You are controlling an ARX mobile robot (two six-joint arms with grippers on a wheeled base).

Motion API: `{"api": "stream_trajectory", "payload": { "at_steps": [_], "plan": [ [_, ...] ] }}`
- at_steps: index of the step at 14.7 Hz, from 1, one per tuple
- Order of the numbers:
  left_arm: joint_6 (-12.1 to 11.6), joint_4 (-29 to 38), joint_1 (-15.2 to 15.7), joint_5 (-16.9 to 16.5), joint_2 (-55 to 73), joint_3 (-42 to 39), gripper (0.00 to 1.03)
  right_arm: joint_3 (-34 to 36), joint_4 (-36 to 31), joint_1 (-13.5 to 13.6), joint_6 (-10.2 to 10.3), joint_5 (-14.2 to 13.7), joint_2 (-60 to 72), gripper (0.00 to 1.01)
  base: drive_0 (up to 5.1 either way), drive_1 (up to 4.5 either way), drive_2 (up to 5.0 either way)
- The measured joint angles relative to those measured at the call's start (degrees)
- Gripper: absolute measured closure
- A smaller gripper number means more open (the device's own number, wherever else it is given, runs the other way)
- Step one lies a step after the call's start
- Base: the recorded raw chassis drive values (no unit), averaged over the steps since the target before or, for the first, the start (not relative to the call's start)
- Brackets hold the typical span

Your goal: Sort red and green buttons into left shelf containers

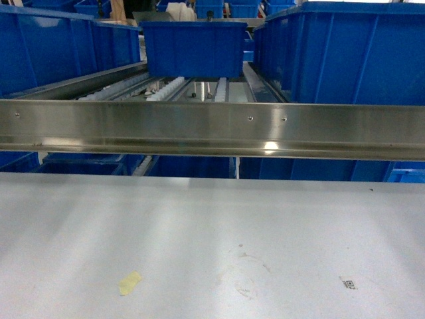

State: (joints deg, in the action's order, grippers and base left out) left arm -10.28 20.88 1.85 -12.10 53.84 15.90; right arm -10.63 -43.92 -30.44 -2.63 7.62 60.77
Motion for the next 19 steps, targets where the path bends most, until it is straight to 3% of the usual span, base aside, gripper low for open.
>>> {"api": "stream_trajectory", "payload": {
  "at_steps": [5,11,19],
  "plan": [
    [0.87,-2.8,-0.07,0.55,-4.57,-0.42,0.79,0.0,0.0,0.0,0.0,0.0,0.0,0.75,0.0,0.0,0.0],
    [0.9,-2.8,-0.09,0.55,-4.5,-0.48,0.79,0.0,0.11,0.0,0.02,0.0,0.22,0.75,-3.8,-0.36,4.2],
    [0.9,-2.75,-0.09,0.55,-4.5,-0.5,0.79,0.02,-0.02,0.0,0.0,0.0,0.22,0.75,-4.9,2.24,2.7]
  ]
}}
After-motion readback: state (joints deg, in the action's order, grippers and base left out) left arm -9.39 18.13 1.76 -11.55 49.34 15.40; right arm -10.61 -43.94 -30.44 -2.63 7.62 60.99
